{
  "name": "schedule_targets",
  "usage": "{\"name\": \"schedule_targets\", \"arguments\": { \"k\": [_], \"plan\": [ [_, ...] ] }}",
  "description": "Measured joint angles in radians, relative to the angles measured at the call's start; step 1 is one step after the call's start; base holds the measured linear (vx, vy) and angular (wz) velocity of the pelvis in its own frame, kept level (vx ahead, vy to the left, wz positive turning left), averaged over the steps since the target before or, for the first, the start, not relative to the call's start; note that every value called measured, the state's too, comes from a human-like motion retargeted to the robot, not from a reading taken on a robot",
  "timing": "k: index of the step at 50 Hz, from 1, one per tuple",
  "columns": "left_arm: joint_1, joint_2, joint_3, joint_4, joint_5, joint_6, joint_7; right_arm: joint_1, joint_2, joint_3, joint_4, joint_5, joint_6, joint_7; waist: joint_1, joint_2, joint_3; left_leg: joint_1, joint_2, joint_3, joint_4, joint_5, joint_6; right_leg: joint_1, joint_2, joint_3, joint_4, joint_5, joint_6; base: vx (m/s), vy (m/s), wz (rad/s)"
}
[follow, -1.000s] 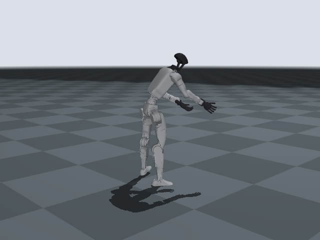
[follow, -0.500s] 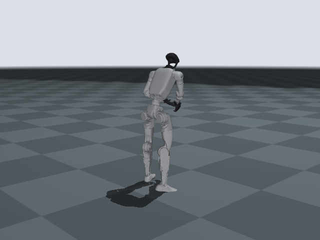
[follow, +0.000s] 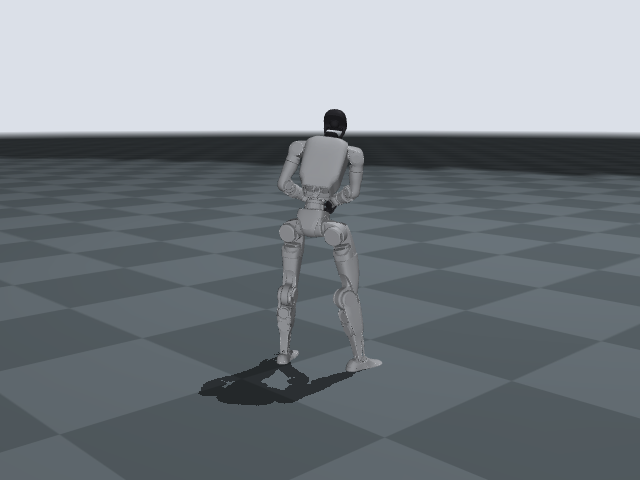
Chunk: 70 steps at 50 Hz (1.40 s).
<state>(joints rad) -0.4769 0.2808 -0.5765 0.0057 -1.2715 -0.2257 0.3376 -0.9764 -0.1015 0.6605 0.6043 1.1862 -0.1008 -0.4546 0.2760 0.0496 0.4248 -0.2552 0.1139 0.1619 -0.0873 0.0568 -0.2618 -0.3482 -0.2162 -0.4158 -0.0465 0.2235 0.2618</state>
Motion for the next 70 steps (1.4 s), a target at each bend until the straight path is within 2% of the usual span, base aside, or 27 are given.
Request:
{"name": "schedule_targets", "arguments": {
  "k": [2,4,7,15,16,17,18,19,23,28,31,32,33,34,38,40,42,44,50,53,55,57,58,60,62,66,70],
  "plan": [
    [-0.183,-0.040,0.010,0.216,0.045,-0.008,0.021,-0.197,-0.019,0.008,0.268,-0.449,0.160,0.031,0.056,-0.020,-0.036,-0.072,0.000,0.018,0.000,0.012,0.000,-0.121,-0.001,0.005,-0.033,0.012,0.000,-0.09,-0.39,0.06],
    [-0.315,-0.075,0.013,0.411,0.020,-0.030,0.074,-0.302,0.007,-0.184,0.512,-0.097,0.066,-0.037,0.057,-0.012,-0.030,-0.086,-0.007,0.004,0.000,0.021,0.000,-0.156,-0.015,-0.026,-0.041,0.007,0.000,-0.01,-0.35,0.49],
    [-0.333,-0.064,0.014,0.476,-0.003,-0.018,0.095,-0.345,-0.009,-0.225,0.606,-0.188,0.131,-0.104,0.055,-0.011,-0.039,-0.093,-0.010,-0.009,0.000,0.021,0.000,-0.176,-0.037,-0.068,-0.041,0.021,0.000,0.17,-0.32,0.39],
    [0.364,0.079,0.091,-0.227,-0.109,0.032,-0.019,0.249,-0.047,0.099,-0.345,0.062,-0.076,-0.081,-0.075,0.058,0.009,0.054,0.049,0.028,0.000,0.033,0.000,-0.003,0.002,-0.131,-0.040,0.031,0.000,0.28,-0.33,0.16],
    [0.423,0.097,0.102,-0.266,-0.076,0.054,-0.052,0.180,-0.142,0.149,-0.305,-0.744,0.144,-0.146,-0.076,0.063,0.008,0.073,0.066,0.049,0.000,0.036,0.000,0.008,0.013,-0.125,-0.028,0.013,0.000,0.29,-0.34,-0.34],
    [0.466,0.109,0.107,-0.296,-0.067,0.069,-0.073,0.166,-0.180,0.177,-0.313,-1.024,0.215,-0.158,-0.080,0.069,0.007,0.088,0.078,0.069,0.000,0.041,0.000,0.016,0.022,-0.120,-0.019,0.000,0.000,0.25,-0.33,-0.31],
    [0.482,0.109,0.097,-0.311,-0.107,0.070,-0.071,0.263,-0.103,0.161,-0.417,-0.249,-0.011,-0.067,-0.092,0.076,0.005,0.095,0.081,0.091,0.000,0.051,0.000,0.018,0.027,-0.116,-0.014,-0.005,0.000,0.20,-0.30,-0.25],
    [0.477,0.107,0.090,-0.310,-0.115,0.068,-0.066,0.280,-0.073,0.159,-0.429,-0.001,-0.082,-0.042,-0.100,0.082,-0.003,0.100,0.086,0.112,0.000,0.060,0.000,0.017,0.032,-0.112,-0.008,-0.011,0.000,0.16,-0.28,-0.24],
    [0.272,0.041,0.087,-0.129,-0.032,0.028,-0.002,0.122,-0.006,0.138,-0.142,-0.052,-0.054,-0.105,-0.134,0.123,-0.026,0.125,0.100,0.187,0.000,0.096,0.000,0.019,0.044,-0.095,0.013,-0.034,0.000,0.13,-0.24,-0.23],
    [-0.169,-0.083,0.133,0.474,0.119,0.028,0.139,-0.175,0.068,-0.059,0.480,-0.303,0.093,-0.275,-0.182,0.175,-0.044,0.153,0.100,0.256,0.000,0.138,0.000,0.034,0.043,-0.075,0.028,-0.060,0.000,0.13,-0.15,-0.16],
    [-0.237,-0.068,0.133,0.600,0.100,0.040,0.168,-0.204,0.054,-0.141,0.499,-0.351,0.108,-0.313,-0.238,0.183,-0.019,0.200,0.102,0.292,0.000,0.156,0.006,0.070,0.042,-0.057,0.040,-0.084,0.000,0.20,-0.11,-0.29],
    [-0.207,-0.049,0.133,0.556,0.083,0.042,0.159,-0.188,0.023,-0.104,0.446,-0.554,0.184,-0.312,-0.258,0.179,-0.008,0.216,0.098,0.307,0.000,0.162,0.015,0.080,0.038,-0.048,0.044,-0.090,0.000,0.20,-0.07,-0.43],
    [-0.141,-0.027,0.137,0.460,0.081,0.047,0.135,-0.178,-0.049,0.022,0.405,-1.153,0.423,-0.305,-0.278,0.171,0.000,0.231,0.091,0.324,0.000,0.168,0.029,0.086,0.032,-0.036,0.050,-0.095,0.000,0.19,-0.07,-0.52],
    [-0.065,-0.005,0.137,0.345,0.055,0.046,0.108,-0.139,-0.098,0.070,0.293,-1.335,0.473,-0.293,-0.296,0.163,0.007,0.244,0.086,0.341,0.001,0.175,0.039,0.092,0.030,-0.024,0.054,-0.099,0.000,0.19,-0.08,-0.60],
    [0.238,0.065,0.096,-0.102,-0.034,0.054,-0.009,0.051,-0.269,0.149,-0.229,-1.203,0.304,-0.243,-0.337,0.124,0.029,0.270,0.073,0.377,0.047,0.171,0.064,0.107,0.033,0.033,0.058,-0.103,0.000,0.18,-0.11,-0.79],
    [0.327,0.078,0.053,-0.245,-0.068,0.085,-0.073,0.170,-0.313,0.173,-0.464,-0.594,0.112,0.045,-0.348,0.113,0.038,0.271,0.065,0.357,0.080,0.150,0.065,0.115,0.038,0.065,0.056,-0.102,0.000,0.15,-0.09,-0.90],
    [0.338,0.074,0.014,-0.304,-0.065,0.092,-0.099,0.193,-0.331,0.182,-0.515,-0.295,0.071,0.140,-0.357,0.108,0.042,0.268,0.053,0.319,0.099,0.123,0.052,0.121,0.047,0.099,0.053,-0.101,0.000,0.12,-0.05,-0.94],
    [0.289,0.037,-0.022,-0.304,-0.060,0.061,-0.049,0.198,-0.292,0.155,-0.472,0.043,-0.031,-0.033,-0.369,0.111,0.044,0.268,0.046,0.286,0.100,0.099,0.029,0.130,0.062,0.129,0.049,-0.102,0.000,0.09,-0.02,-0.91],
    [-0.167,-0.166,-0.061,0.179,0.096,0.012,0.077,-0.038,-0.226,-0.040,0.147,0.001,0.032,-0.048,-0.376,0.136,0.022,0.247,0.063,0.321,0.052,0.046,0.006,0.095,0.116,0.203,0.104,-0.124,0.000,0.02,-0.02,-0.86],
    [-0.397,-0.248,-0.081,0.561,0.149,0.045,0.146,-0.152,-0.251,-0.097,0.438,-0.293,0.184,0.002,-0.399,0.149,0.011,0.228,0.075,0.324,0.005,0.044,0.002,0.121,0.144,0.219,0.060,-0.113,0.000,0.03,0.04,-0.48],
    [-0.473,-0.270,-0.096,0.689,0.169,0.031,0.146,-0.184,-0.322,0.157,0.597,-1.270,0.371,-0.026,-0.410,0.151,0.020,0.203,0.079,0.314,0.000,0.036,0.001,0.126,0.155,0.234,0.049,-0.110,0.000,0.03,0.11,-0.47],
    [-0.409,-0.226,-0.106,0.580,0.134,0.047,0.112,-0.102,-0.342,0.003,0.383,-0.959,0.277,0.000,-0.439,0.139,0.023,0.178,0.076,0.294,0.000,0.034,0.001,0.130,0.158,0.252,0.047,-0.109,0.000,0.05,0.12,-0.57],
    [-0.349,-0.195,-0.114,0.475,0.129,0.038,0.085,-0.069,-0.391,0.095,0.321,-1.266,0.349,-0.052,-0.445,0.130,0.022,0.166,0.073,0.289,0.000,0.035,0.001,0.129,0.158,0.262,0.046,-0.108,0.000,0.05,0.13,-0.63],
    [-0.188,-0.142,-0.112,0.215,0.105,0.016,0.108,0.004,-0.463,0.093,0.125,-1.746,0.664,-0.445,-0.463,0.103,0.033,0.153,0.068,0.289,0.000,0.039,0.000,0.138,0.157,0.284,0.041,-0.105,0.000,0.06,0.13,-0.65],
    [-0.045,-0.077,-0.142,-0.014,0.065,-0.028,0.043,0.135,-0.532,0.055,-0.206,-1.469,0.410,-0.692,-0.474,0.081,0.044,0.142,0.070,0.303,0.000,0.049,0.000,0.146,0.159,0.301,0.037,-0.103,0.000,0.07,0.10,-0.58],
    [0.112,-0.030,-0.180,-0.250,0.025,-0.006,-0.055,0.225,-0.703,0.094,-0.469,-1.627,0.371,-0.630,-0.485,0.060,0.059,0.115,0.087,0.385,0.000,0.070,0.000,0.146,0.168,0.324,0.038,-0.095,0.000,0.01,0.10,-0.44],
    [0.019,-0.082,-0.215,-0.201,0.097,-0.006,-0.124,0.167,-0.817,0.138,-0.438,-1.726,0.369,-0.588,-0.477,0.062,0.051,0.081,0.115,0.480,0.000,0.078,0.000,0.130,0.188,0.331,0.047,-0.083,0.000,-0.07,0.11,-0.28]
  ]
}}
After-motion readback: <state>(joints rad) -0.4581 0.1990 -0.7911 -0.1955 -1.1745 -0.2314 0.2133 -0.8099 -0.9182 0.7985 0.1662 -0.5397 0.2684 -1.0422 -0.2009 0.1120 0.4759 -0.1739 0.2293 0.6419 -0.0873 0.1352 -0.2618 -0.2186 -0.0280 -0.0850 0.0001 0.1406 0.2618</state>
